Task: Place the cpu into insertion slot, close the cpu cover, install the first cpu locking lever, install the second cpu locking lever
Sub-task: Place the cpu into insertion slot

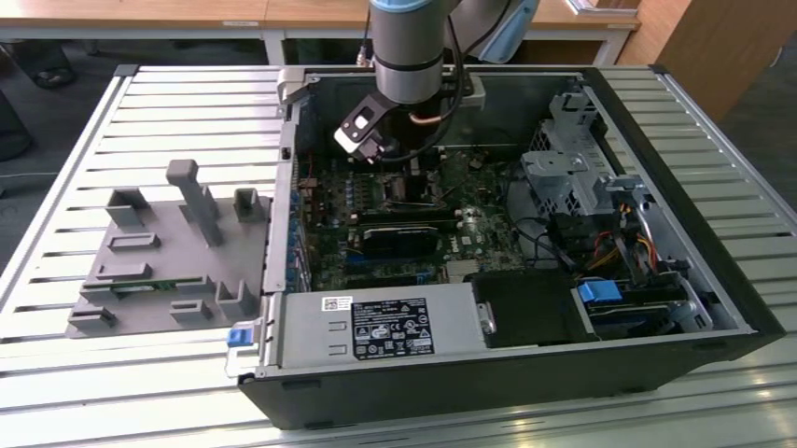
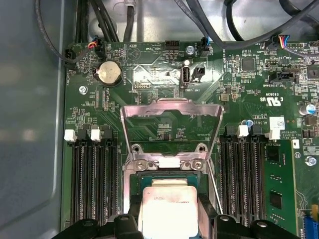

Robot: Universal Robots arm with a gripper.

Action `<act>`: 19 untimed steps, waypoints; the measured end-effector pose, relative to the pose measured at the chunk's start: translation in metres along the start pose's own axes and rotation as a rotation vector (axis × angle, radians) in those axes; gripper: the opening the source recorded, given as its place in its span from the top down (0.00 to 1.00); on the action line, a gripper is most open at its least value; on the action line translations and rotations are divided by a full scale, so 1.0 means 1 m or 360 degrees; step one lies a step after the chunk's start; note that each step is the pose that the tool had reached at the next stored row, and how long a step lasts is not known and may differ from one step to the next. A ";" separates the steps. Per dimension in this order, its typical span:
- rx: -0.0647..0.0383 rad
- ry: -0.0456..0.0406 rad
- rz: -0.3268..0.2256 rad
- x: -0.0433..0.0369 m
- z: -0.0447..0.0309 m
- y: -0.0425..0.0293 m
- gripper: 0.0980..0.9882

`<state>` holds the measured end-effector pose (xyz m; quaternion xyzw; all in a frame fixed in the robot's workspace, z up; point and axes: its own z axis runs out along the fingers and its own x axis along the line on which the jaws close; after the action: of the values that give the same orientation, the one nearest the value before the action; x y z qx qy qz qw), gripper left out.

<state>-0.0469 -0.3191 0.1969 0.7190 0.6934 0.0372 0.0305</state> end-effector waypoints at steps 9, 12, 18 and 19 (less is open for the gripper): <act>0.0000 0.0000 0.0003 0.0000 0.0014 -0.0001 0.52; 0.0000 0.0000 0.0003 0.0000 0.0015 -0.0001 0.52; 0.0000 0.0000 0.0003 0.0000 0.0016 -0.0001 0.37; 0.0000 0.0000 0.0003 0.0000 0.0017 0.0000 0.37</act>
<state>-0.0468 -0.3190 0.1952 0.7196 0.6927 0.0372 0.0306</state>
